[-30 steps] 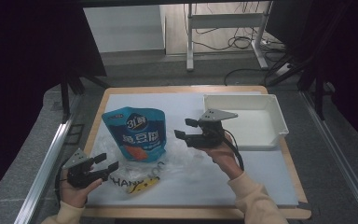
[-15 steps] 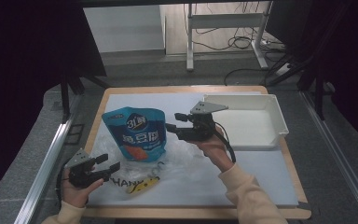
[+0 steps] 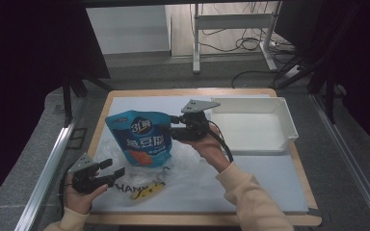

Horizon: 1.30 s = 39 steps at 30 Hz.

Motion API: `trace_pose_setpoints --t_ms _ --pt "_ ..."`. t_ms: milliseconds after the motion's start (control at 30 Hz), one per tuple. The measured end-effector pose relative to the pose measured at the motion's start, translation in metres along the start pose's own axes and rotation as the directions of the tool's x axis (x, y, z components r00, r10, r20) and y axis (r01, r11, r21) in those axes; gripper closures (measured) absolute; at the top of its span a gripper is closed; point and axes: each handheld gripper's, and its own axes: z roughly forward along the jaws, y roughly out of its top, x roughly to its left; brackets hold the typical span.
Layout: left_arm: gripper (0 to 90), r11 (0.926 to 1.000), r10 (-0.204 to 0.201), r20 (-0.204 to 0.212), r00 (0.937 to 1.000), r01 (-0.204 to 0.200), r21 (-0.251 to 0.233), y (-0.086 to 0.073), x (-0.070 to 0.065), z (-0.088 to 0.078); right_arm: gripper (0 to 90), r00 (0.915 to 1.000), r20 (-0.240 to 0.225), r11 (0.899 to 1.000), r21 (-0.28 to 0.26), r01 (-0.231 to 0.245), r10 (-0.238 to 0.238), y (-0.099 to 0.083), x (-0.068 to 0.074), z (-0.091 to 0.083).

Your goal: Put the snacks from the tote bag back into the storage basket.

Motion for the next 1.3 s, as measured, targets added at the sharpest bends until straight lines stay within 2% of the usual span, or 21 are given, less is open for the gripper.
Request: trace_pose_setpoints --t_ms 200,500,600,767,933,1300 --pt "31.0 1.0 0.0 0.003 1.0 0.0 0.002 0.0 0.0 0.0 60.4 0.9999 -0.014 1.0 0.009 -0.003 0.003 0.002 0.001 0.01" --pt "30.6 1.0 0.006 0.01 0.9999 -0.006 -0.001 0.0 0.0 0.0 70.8 0.9987 -0.049 1.0 -0.012 -0.018 0.017 0.003 -0.004 0.018" --pt "30.5 1.0 0.006 0.011 0.9999 -0.006 -0.001 0.0 0.0 0.0 74.7 0.9974 -0.07 1.0 -0.014 -0.019 0.018 0.003 -0.006 0.019" --pt "30.3 0.9999 0.01 0.013 0.9999 -0.01 0.003 -0.001 0.0 0.001 78.6 0.9972 -0.075 1.0 -0.015 0.007 -0.008 0.003 -0.005 0.019" --pt "30.1 0.9999 0.011 0.013 0.9999 -0.011 0.006 -0.001 0.0 0.001 80.8 0.9939 -0.11 0.999 -0.032 -0.002 -0.001 0.001 -0.009 0.02" --pt "29.9 0.9999 0.01 0.012 0.9999 -0.01 0.013 -0.001 0.0 0.002 85.7 0.9937 -0.108 0.999 -0.031 0.027 -0.03 0.001 -0.007 0.02"
